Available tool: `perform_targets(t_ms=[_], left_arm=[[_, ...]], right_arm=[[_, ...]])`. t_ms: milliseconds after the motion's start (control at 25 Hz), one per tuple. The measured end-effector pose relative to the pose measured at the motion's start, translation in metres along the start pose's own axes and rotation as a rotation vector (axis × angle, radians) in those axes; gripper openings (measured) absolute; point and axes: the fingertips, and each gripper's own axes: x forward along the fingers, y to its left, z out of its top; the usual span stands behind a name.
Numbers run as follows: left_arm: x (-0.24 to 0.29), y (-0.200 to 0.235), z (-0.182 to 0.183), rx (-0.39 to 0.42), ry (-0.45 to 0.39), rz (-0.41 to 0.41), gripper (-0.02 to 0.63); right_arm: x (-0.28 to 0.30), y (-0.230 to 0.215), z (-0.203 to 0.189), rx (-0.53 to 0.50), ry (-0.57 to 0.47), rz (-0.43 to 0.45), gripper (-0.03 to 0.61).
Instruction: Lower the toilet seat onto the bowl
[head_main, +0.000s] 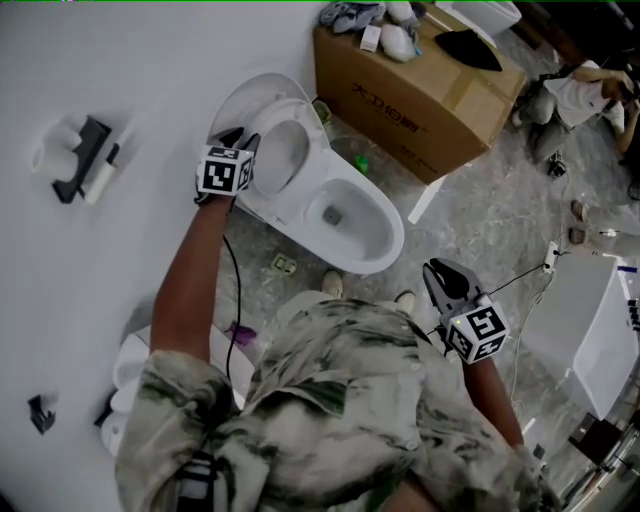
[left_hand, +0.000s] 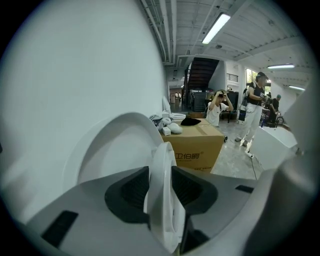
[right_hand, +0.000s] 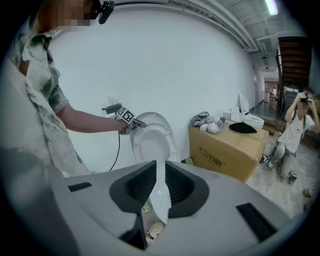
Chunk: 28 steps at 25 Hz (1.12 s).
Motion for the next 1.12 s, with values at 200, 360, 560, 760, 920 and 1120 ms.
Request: perform_targets(t_ms=[200,360,560,760,920,1120], left_arm=[[0.007,0.004,-0.007,-0.004,0.019,0.007,0.133],[0.008,0.006,-0.007,-0.007,0.016,0.009,0.117],[0.008,0.005,-0.007,0.000,0.025,0.013,0.110],[0.007,0.000,-0.007,0.000,0.029,0.008,0.109],[0.006,-0.006,-0.008,0.001,0.027,0.005,0.109],[0.003,-0.015,-0.007,0.003,0.027,0.018,0.109]], right_arm=[[0.007,-0.002,-0.003,0.007,0.010,0.010,0.074],[0.012,-0.002,-0.003,0.008,0.009,0.019,0.074],[0.013,-0.004,-0.002,0.012,0.002,0.028,0.072],[0.010,-0.007,-0.005,0.015,-0.001,0.027,0.071],[0.005,-0.010,-0.008,0.019,-0.001,0.025,0.069],[-0.004,-0.015,-0.009,0.020,-0.013,0.026,0.067]])
